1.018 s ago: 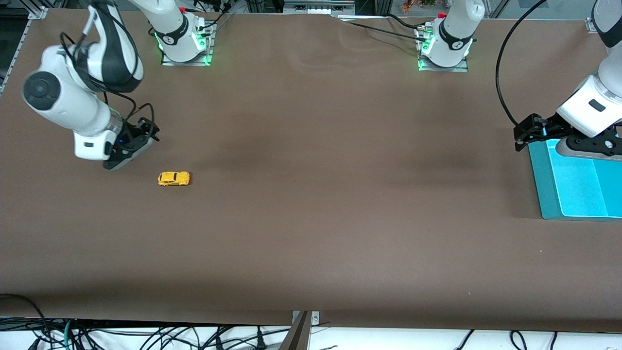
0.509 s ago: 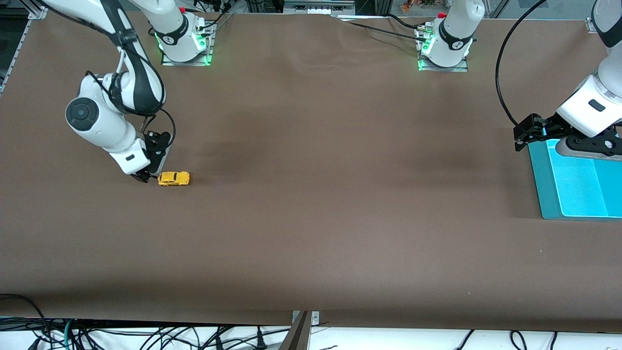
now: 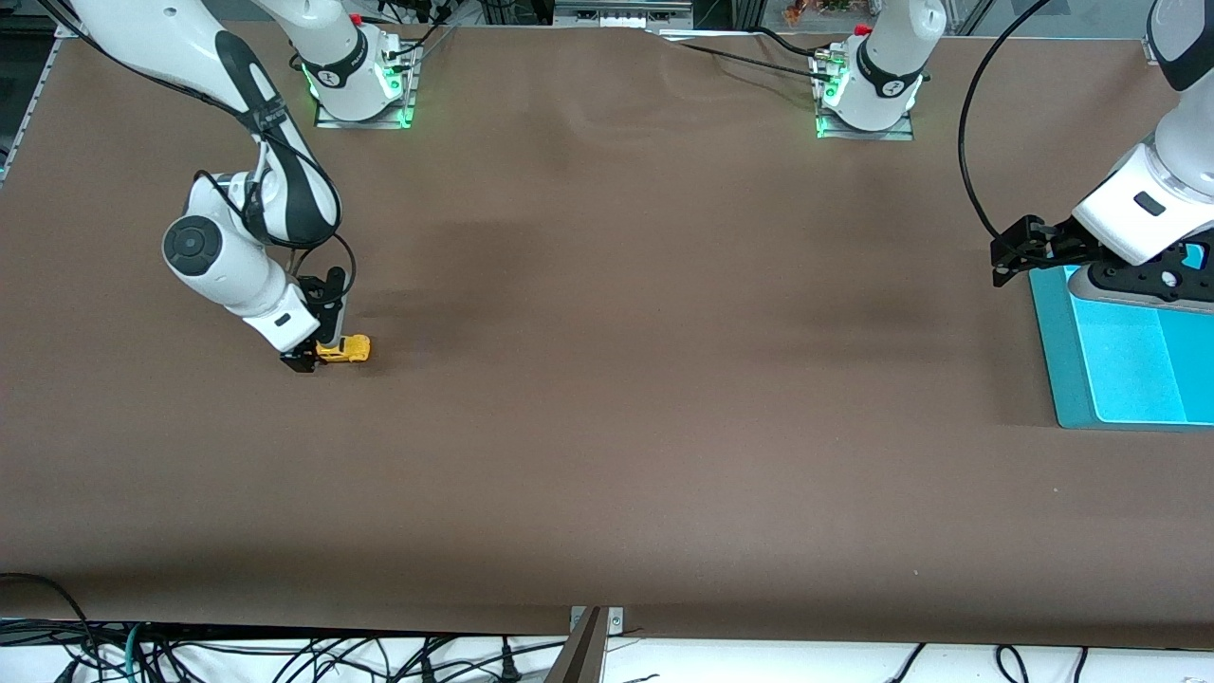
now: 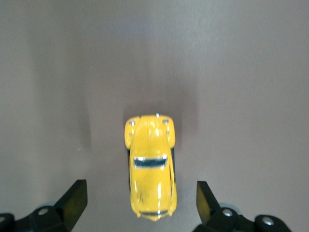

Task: Wind and store yellow beetle car
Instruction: 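Press the right gripper down onto the yellow car's roof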

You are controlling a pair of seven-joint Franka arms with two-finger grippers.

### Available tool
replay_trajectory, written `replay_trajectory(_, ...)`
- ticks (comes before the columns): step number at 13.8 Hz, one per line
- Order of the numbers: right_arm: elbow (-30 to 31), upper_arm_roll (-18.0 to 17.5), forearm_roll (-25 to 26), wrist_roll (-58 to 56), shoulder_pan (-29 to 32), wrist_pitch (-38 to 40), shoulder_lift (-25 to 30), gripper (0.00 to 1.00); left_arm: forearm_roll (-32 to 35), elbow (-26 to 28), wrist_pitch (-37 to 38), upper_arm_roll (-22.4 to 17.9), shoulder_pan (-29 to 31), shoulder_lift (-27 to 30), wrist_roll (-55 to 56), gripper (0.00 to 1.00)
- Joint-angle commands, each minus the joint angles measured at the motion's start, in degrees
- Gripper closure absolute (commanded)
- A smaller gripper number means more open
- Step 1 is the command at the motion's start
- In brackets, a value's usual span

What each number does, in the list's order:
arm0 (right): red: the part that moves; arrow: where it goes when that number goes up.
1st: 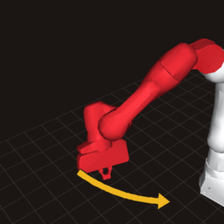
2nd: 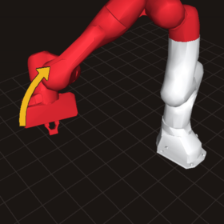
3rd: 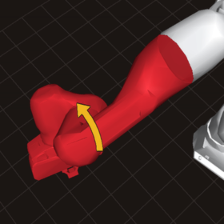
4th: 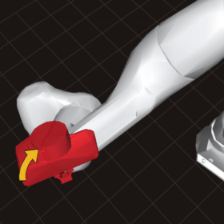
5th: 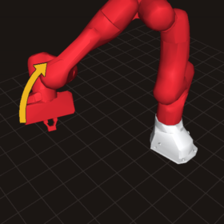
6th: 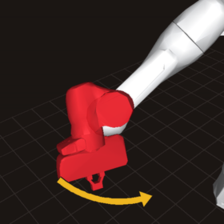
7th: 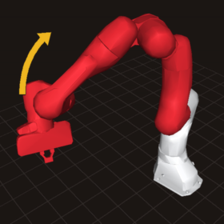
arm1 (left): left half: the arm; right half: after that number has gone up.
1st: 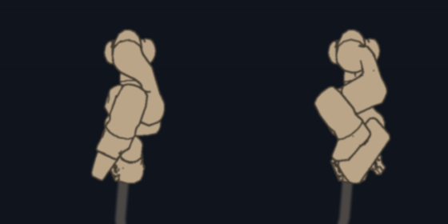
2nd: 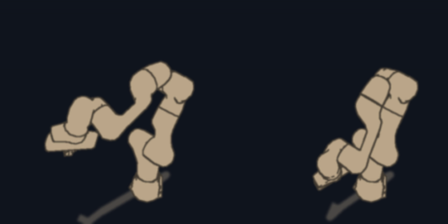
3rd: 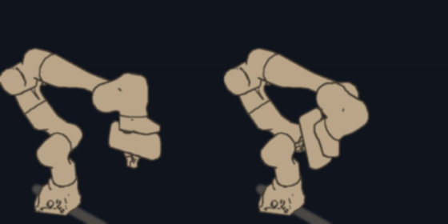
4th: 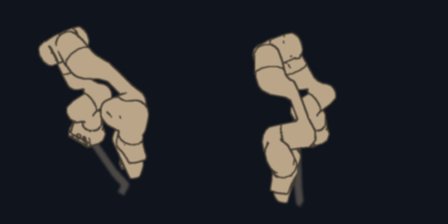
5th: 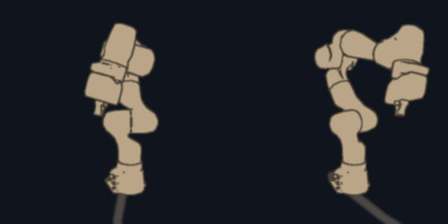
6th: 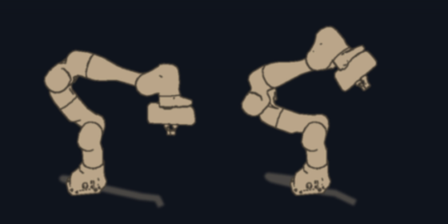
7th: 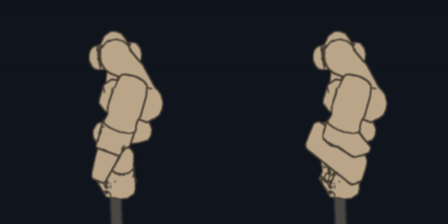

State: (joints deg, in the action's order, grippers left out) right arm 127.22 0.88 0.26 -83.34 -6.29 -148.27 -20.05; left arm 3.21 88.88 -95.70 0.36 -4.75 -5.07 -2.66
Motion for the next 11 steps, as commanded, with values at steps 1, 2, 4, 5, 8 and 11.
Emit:
replay_trajectory(1, 0.1, -1.0, -0.7, -1.9, 0.9, -2.3, -1.0, 0.00, -1.6, -0.3, 1.0, 0.1, 0.2, 0.6, 0.0, 0.00)
replay_trajectory(2, 0.1, -1.0, -0.7, -2.0, 0.9, -2.4, -1.0, 0.00, -1.6, -0.3, 1.0, 0.1, 0.2, 0.6, 0.0, 0.00)
replay_trajectory(4, 0.1, -1.0, -0.7, -3.0, 1.2, -2.6, -1.0, 0.00, -1.6, -0.3, 1.0, 0.1, 0.2, 0.6, 0.0, 0.00)
replay_trajectory(5, 0.1, -1.0, -0.7, -3.2, 1.5, -3.2, -1.4, 0.00, -1.6, -0.3, 1.0, 0.1, 0.2, 0.6, 0.0, 0.00)
replay_trajectory(8, 0.1, -1.0, -0.7, -3.5, 1.6, -4.8, -2.6, 0.07, -1.7, -0.3, 1.0, 0.1, 0.1, 0.6, 0.1, 0.00)
replay_trajectory(11, 0.1, -1.1, -0.8, -3.4, 1.6, -4.8, -2.8, 0.30, -1.6, -0.3, 1.0, 0.0, 0.3, 0.6, -0.1, 0.00)
